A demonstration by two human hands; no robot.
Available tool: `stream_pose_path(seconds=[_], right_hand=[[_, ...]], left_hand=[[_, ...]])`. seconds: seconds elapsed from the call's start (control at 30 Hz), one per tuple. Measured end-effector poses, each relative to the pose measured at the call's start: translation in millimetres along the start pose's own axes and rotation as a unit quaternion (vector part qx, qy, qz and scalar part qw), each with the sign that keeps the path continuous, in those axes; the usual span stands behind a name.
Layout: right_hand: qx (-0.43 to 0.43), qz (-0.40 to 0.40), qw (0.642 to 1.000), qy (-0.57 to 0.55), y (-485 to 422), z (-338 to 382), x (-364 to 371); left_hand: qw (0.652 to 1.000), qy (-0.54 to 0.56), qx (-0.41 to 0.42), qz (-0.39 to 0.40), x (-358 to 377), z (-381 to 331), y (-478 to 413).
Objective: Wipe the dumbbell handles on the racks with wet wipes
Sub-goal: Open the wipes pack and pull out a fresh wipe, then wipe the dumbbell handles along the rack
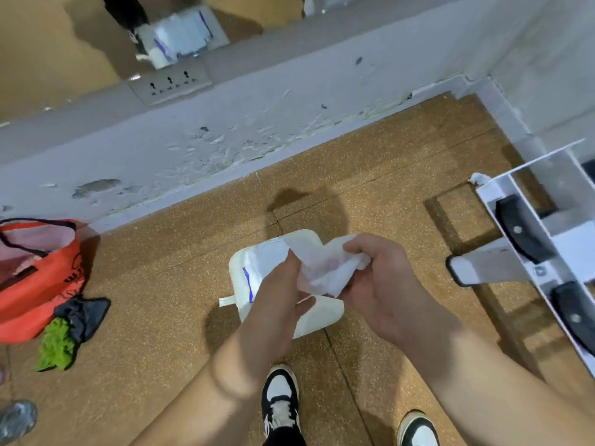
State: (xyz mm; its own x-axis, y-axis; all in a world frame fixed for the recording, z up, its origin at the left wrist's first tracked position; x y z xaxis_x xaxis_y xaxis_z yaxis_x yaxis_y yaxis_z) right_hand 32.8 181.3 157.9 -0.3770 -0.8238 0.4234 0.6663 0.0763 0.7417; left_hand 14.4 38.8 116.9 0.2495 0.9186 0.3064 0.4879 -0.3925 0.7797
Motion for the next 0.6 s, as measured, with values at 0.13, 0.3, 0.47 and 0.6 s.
stream_pose_path(seconds=[0.13, 0.3, 0.47, 0.6], right_hand=[[-0.047, 0.001, 0.999, -0.016, 96.3, 64.1, 2.0], [-0.113, -0.062, 0.992, -0.01, 240.4, 129.1, -42.7], [-0.177, -0.128, 0.974, -0.053, 416.4, 156.9, -127.4], [-0.208, -0.187, 0.956, -0.085, 541.2, 148.6, -205.4]], left_hand=[[0.989, 0.08, 0.009, 0.126, 67.0, -52.3, 80.6], [0.977, 0.063, 0.002, 0.204, 188.1, -91.3, 176.6], [0.957, -0.117, 0.061, 0.259, 366.1, -75.6, 301.2], [0.935, -0.183, 0.084, 0.292, 489.9, -28.4, 368.4]])
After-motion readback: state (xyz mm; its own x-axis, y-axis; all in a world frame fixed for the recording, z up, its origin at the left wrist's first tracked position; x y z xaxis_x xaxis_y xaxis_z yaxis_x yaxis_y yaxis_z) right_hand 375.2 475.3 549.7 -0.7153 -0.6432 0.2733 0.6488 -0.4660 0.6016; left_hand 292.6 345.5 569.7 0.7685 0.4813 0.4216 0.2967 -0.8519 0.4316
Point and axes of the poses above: each hand's wrist, its own y-axis away from the middle knuckle, its own x-axis out of the palm, z = x × y, the point moved 1 cm from there along -y, towards the middle knuckle, and after that the axes turned 11 degrees about z, right-handed, at the moved point
